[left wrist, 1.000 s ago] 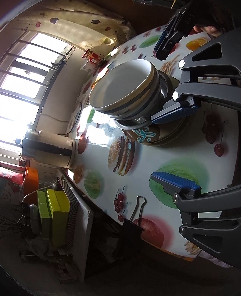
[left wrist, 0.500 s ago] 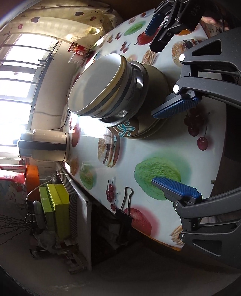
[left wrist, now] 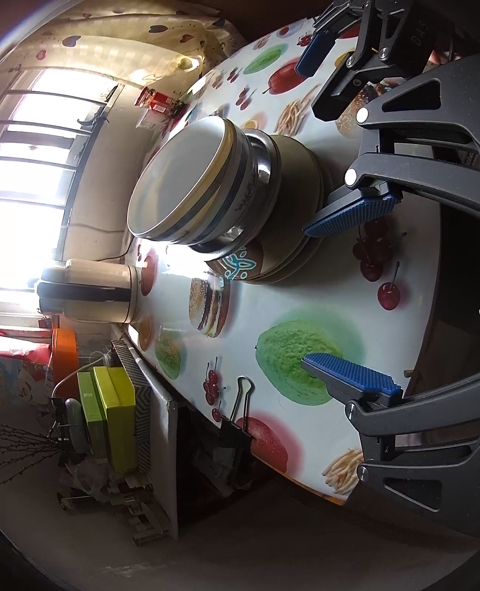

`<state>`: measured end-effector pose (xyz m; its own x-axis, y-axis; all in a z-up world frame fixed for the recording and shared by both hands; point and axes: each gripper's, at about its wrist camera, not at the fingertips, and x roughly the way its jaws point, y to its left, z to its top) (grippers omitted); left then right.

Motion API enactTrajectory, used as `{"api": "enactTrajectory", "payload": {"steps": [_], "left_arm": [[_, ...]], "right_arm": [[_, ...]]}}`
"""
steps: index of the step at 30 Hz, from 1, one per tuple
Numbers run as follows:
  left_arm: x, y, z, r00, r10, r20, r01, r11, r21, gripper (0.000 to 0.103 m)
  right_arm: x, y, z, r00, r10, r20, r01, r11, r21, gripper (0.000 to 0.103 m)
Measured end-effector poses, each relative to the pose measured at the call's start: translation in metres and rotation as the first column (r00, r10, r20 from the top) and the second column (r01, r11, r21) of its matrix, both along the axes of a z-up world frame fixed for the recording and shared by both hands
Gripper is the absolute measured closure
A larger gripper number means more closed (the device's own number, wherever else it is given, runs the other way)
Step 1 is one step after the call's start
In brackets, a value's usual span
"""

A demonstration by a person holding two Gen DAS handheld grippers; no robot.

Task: Organize plates and bowls

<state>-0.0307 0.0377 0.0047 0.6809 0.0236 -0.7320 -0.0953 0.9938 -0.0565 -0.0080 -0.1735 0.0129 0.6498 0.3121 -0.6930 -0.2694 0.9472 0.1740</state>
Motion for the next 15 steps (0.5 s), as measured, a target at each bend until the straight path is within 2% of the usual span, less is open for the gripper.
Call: {"api": "enactTrajectory", "payload": {"steps": [15], "left_arm": [[0.0015,-0.0059,-0.0035,1.0,-0.014,-0.001,0.014,1.0,0.013,0.037]], "right_arm": [[0.0005,-0.0027,-0.002,1.0,-0.019,-0.01,0.019,1.0,-0.003,0.013]]}}
